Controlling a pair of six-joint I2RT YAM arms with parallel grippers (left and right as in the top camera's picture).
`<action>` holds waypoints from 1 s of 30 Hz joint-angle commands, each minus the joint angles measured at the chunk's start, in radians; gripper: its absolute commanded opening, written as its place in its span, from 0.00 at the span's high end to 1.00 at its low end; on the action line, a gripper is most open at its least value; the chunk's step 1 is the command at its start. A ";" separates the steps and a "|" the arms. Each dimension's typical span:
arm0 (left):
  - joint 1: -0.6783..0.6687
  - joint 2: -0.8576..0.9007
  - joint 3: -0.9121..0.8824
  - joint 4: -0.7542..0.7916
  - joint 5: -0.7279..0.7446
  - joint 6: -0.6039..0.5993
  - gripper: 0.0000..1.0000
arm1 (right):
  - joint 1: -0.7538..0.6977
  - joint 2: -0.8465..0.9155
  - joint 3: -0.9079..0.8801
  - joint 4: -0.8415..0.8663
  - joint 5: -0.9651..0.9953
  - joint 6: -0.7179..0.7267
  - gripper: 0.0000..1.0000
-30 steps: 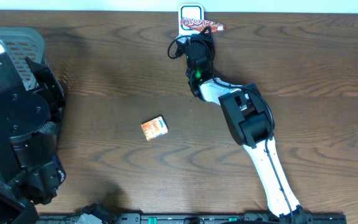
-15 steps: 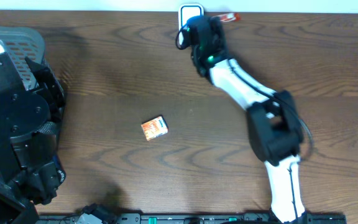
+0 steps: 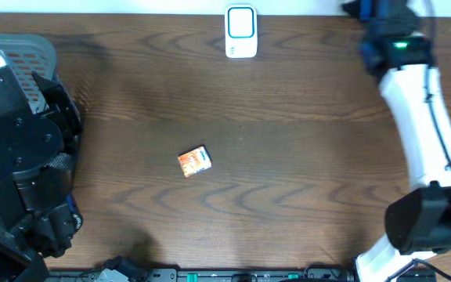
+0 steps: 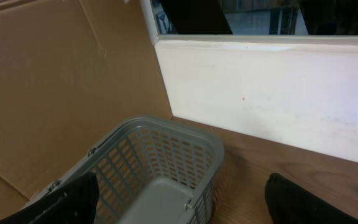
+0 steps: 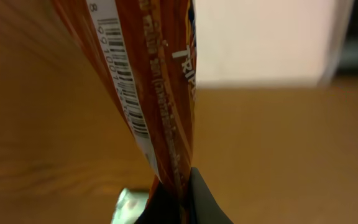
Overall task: Scan the item barcode
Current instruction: 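Carry the chocolate bar to the right edge and release it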
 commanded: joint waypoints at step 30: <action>0.004 -0.003 0.001 0.000 -0.006 -0.005 0.14 | -0.510 0.101 -0.285 0.132 -0.503 0.700 0.01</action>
